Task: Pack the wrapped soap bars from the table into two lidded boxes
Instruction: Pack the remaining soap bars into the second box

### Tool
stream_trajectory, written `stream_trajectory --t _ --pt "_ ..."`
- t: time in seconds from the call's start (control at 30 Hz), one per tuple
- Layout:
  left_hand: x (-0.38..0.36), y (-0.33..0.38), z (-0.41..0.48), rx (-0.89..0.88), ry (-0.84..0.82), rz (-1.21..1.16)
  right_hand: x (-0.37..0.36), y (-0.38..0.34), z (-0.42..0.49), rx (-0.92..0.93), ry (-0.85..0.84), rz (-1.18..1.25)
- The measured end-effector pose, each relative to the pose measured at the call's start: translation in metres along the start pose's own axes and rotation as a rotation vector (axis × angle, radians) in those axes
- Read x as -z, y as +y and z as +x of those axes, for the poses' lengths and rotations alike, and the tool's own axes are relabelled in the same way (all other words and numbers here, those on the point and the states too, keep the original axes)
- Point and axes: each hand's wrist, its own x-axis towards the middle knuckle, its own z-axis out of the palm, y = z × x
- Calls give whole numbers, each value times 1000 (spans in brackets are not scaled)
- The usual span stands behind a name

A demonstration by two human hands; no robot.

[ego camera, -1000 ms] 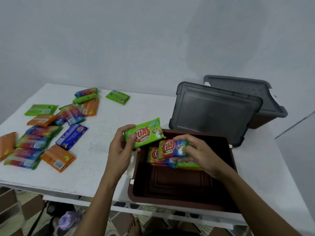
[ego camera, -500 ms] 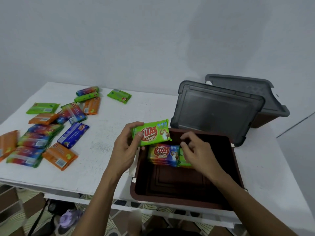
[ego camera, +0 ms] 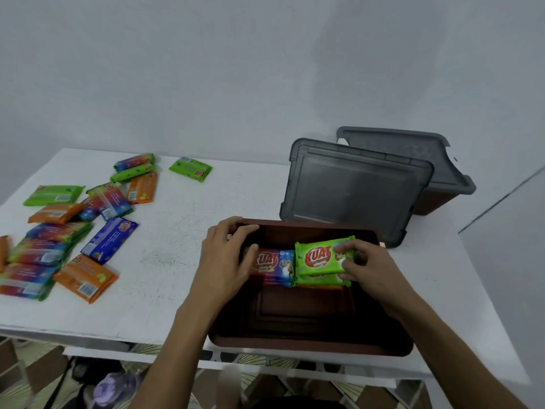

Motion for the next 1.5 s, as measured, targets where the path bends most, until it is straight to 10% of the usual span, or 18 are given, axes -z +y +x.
stream_trajectory --t 0.4,0.7,1.07,1.5 --pt "0 -7 -11 43 28 -59 -28 2 11 262 126 -1072" --pt "46 -83 -4 248 135 -64 -99 -102 86 892 128 -657" --pt "89 -247 30 643 -113 373 -261 -155 261 635 -176 -820" --pt "87 -282 41 620 -287 366 -340 -177 334 447 -279 -1052"
